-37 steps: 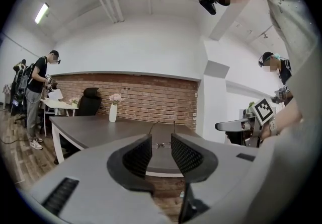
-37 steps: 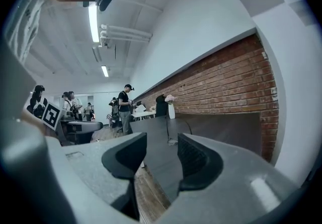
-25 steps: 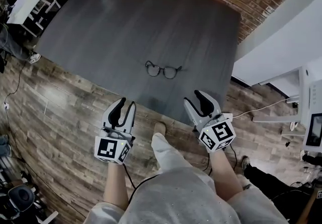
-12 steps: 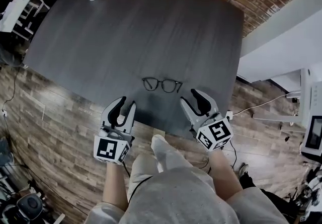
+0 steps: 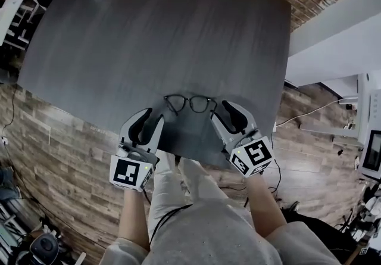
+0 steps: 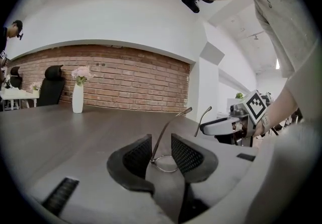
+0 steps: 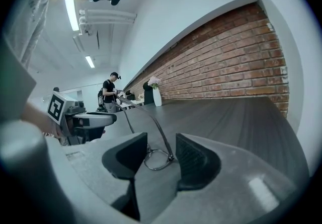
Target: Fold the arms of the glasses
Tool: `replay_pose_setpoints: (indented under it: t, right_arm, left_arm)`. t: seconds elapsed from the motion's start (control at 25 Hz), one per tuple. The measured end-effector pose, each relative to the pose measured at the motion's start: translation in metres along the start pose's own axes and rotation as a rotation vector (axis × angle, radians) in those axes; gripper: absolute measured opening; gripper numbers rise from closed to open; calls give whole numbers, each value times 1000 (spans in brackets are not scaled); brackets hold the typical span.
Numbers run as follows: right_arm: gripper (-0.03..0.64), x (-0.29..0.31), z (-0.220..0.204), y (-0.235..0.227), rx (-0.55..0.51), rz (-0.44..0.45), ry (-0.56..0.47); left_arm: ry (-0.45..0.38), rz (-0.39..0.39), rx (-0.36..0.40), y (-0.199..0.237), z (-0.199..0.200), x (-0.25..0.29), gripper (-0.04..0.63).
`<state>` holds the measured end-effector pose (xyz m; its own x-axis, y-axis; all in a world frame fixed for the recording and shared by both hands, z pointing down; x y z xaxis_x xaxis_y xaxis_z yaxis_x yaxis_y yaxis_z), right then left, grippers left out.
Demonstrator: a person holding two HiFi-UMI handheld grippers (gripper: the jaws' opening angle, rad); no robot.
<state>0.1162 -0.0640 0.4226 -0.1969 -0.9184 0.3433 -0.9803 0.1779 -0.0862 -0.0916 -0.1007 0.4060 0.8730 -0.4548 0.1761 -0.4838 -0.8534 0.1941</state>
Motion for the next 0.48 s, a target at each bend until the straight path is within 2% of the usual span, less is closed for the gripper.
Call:
replay_pose_setpoints:
  t: [0.32, 0.48]
  right_arm:
    - [133, 14, -3, -3, -4, -44, 2]
    - [118, 21, -7, 0, -9, -62, 7]
  left_arm:
    - [35, -105, -14, 18, -6, 19, 117]
    - [77, -165, 12, 22, -14, 26, 117]
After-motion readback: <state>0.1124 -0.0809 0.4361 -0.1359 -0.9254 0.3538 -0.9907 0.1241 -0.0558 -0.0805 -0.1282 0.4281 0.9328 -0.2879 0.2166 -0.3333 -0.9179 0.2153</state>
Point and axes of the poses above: the fingertips, and each gripper's own axes: x forward along the fingers, y to its left, z out of its top, the point moved 5 cm from there along -x, backward along the fingers, and after that the axes turned 13 degrees about -z, right-handed, at the moved point
